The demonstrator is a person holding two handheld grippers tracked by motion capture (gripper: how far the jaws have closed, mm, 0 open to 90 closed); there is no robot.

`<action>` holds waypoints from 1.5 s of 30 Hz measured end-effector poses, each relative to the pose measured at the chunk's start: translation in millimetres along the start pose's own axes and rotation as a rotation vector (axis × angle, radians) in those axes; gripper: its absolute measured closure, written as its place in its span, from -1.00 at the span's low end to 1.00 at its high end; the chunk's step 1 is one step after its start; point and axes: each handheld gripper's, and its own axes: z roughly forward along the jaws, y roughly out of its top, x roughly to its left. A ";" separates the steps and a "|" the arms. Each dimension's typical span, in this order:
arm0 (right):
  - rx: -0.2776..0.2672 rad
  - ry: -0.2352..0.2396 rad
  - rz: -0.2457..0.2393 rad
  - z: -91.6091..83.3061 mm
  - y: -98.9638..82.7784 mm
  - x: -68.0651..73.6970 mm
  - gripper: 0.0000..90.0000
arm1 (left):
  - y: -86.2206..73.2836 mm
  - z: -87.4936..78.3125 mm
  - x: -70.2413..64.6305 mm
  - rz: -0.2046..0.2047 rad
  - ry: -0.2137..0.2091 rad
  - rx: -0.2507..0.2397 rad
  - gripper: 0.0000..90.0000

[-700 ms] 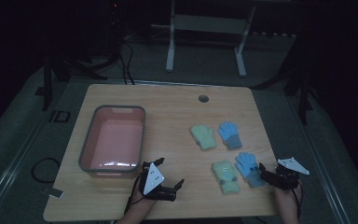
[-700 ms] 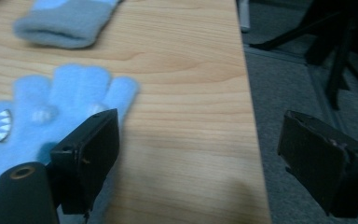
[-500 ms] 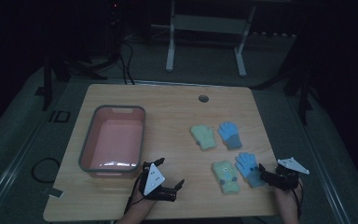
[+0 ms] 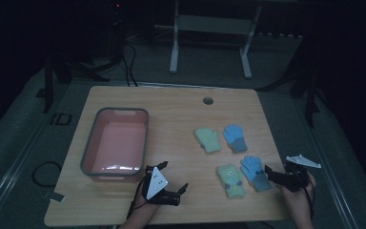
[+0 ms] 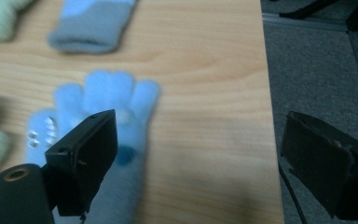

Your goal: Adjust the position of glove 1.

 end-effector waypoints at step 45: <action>-0.059 0.318 -0.279 20.3 115.9 109.7 -0.44 | 0.1 0.2 -1.6 0.013 -0.006 0.003 -0.99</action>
